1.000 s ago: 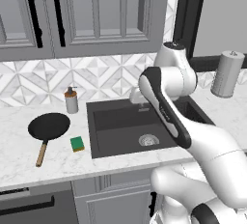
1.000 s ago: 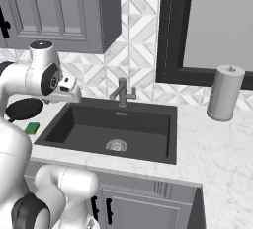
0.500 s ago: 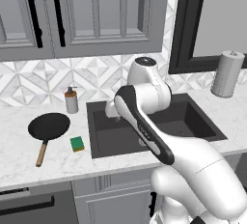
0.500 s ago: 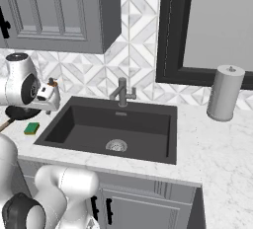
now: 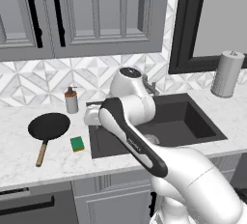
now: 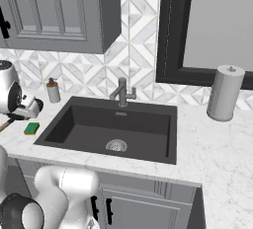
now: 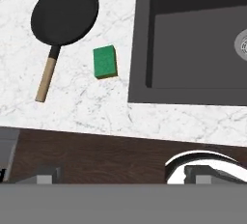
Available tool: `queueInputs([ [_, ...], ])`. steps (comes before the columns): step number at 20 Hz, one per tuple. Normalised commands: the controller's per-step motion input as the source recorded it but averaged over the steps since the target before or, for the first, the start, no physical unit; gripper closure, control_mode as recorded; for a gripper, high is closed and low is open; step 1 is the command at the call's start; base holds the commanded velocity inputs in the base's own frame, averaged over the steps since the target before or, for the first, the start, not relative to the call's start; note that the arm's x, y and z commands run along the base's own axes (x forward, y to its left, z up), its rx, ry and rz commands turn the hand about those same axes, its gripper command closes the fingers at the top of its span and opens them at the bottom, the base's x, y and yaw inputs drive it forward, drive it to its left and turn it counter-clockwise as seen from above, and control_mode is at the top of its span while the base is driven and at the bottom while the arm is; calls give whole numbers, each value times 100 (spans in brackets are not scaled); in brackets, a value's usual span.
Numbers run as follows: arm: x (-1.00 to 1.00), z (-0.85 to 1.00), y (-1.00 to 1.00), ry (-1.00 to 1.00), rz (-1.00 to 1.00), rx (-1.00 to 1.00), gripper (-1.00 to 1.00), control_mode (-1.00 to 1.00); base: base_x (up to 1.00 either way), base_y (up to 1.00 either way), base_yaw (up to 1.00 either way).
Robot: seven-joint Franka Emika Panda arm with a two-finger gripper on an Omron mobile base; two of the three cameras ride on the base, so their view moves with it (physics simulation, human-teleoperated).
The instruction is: Pick the pan and sponge and place them into the sink. Then turn on the water.
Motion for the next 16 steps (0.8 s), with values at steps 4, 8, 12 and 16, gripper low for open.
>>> queueInputs([
  [4, -1, -22, 70, 2, 0, 8, -100, -100, 0, 0, 0],
  [8, 0, -5, 80, 13, 0, 0, -100, -100, 0, 0, 0],
  [12, 0, -1, 71, 15, 0, -3, -100, -100, 0, 0, 0],
  [16, 8, 0, 51, 17, 0, 0, -100, -100, 0, 0, 0],
])
